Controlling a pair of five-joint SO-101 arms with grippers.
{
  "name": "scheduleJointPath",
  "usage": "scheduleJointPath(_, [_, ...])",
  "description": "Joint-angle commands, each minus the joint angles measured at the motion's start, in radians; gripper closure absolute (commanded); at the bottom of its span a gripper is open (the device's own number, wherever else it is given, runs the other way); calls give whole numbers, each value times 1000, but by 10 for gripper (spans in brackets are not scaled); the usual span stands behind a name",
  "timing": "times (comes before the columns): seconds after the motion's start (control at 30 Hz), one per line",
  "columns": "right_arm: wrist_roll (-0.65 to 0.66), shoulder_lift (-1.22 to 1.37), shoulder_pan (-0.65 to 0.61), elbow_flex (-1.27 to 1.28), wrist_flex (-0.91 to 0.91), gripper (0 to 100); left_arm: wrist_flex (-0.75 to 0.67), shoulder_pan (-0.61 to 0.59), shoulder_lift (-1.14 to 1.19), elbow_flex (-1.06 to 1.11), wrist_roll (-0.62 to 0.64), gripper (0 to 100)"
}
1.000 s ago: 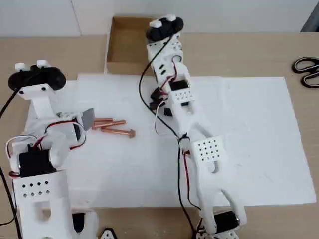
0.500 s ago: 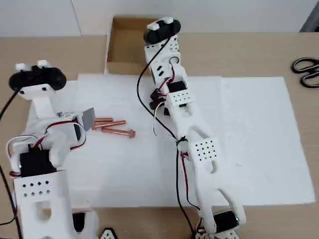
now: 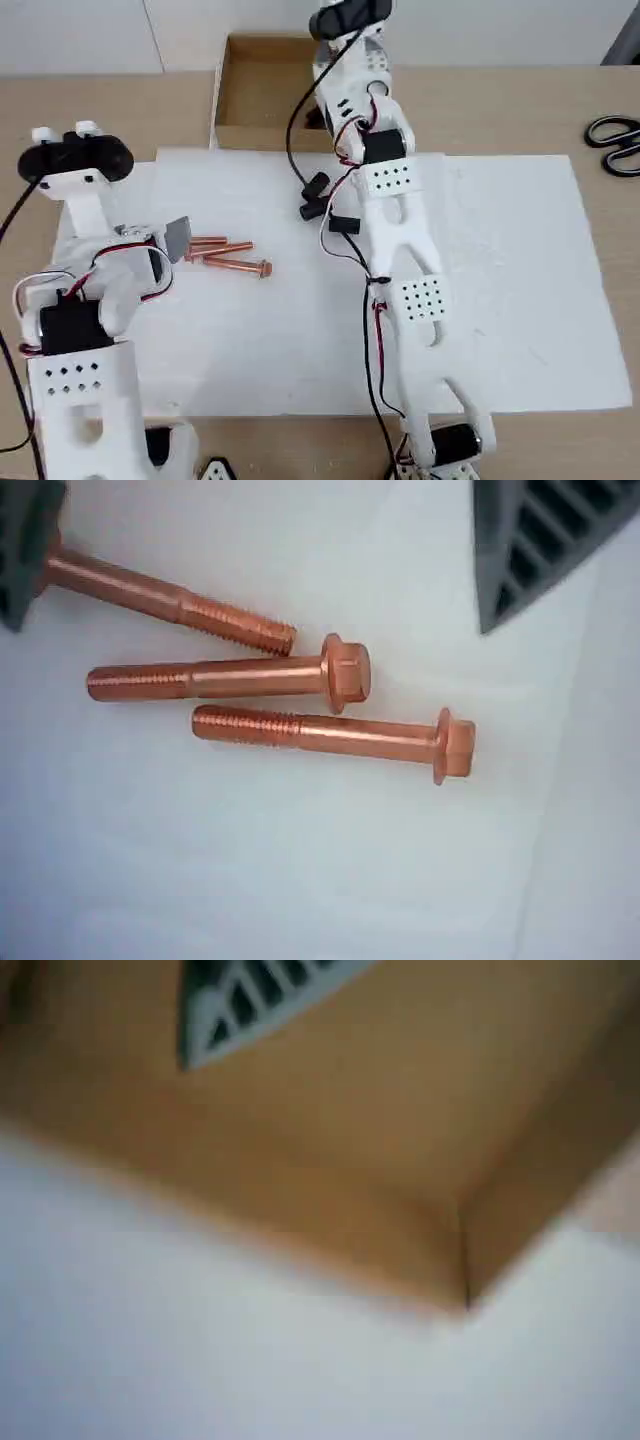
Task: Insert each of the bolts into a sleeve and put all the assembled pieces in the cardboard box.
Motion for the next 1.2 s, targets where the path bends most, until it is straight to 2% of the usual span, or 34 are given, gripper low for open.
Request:
scheduleJointPath(0.0, [5,-217,22,-51,151,793,2,-9,-11,-13,-6,725])
scheduleJointPath(0.4, [9,-553,16,-46,955,793,2,-9,-11,-12,-3,725])
scheduleJointPath(0.87, [9,-628,31,-34,989,795,3,-8,-11,-10,-2,725])
scheduleJointPath(1.0, [9,-699,31,137,989,795,3,-8,-11,-10,-2,725])
scheduleJointPath(1.17, [9,-960,30,494,984,795,3,-8,-11,-10,-2,725])
